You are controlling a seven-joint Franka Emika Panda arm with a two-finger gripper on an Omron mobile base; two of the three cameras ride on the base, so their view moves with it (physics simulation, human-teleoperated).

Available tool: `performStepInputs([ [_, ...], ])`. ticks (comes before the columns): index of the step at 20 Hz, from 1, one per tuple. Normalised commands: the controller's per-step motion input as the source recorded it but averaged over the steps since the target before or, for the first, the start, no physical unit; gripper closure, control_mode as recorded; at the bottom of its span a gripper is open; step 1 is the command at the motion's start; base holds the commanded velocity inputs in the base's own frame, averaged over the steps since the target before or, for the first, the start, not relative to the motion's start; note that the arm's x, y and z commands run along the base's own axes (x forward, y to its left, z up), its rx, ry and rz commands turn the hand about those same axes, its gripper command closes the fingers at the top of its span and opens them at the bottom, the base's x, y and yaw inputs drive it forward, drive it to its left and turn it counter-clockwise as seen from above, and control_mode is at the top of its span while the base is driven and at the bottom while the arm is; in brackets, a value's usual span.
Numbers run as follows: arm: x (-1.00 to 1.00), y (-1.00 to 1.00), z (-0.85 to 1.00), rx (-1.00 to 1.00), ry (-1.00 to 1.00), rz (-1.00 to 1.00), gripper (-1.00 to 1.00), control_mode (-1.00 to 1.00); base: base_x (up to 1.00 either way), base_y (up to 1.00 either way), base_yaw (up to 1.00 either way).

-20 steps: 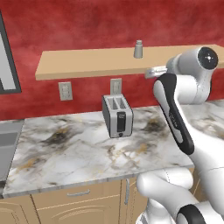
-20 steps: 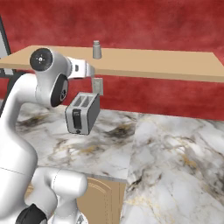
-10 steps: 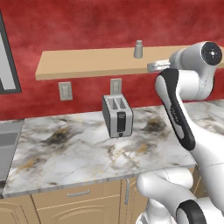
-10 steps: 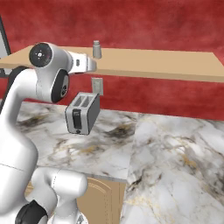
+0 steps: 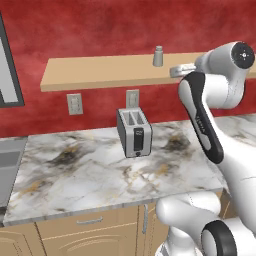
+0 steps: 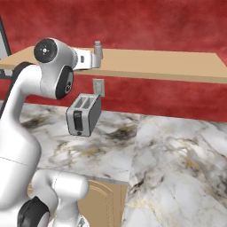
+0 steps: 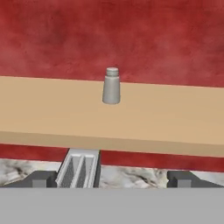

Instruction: Retrieve the shaker from the cabinet and place it next the steak on a plate on the dining table.

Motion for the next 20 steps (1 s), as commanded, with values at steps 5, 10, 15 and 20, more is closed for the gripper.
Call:
performStepInputs([
  [5, 0.26, 0.0, 0.34, 0.0, 0.0, 0.0, -1.0, -1.0, 0.0, 0.0, 0.0],
  [10, 0.25, 0.01, 0.23, 0.0, 0.0, 0.0, -1.0, -1.0, 0.0, 0.0, 0.0],
  [15, 0.12, 0.02, 0.04, 0.0, 0.0, 0.0, -1.0, -1.0, 0.0, 0.0, 0.0],
  [20, 0.19, 0.08, 0.0, 0.0, 0.0, 0.0, -1.0, -1.0, 0.0, 0.0, 0.0],
])
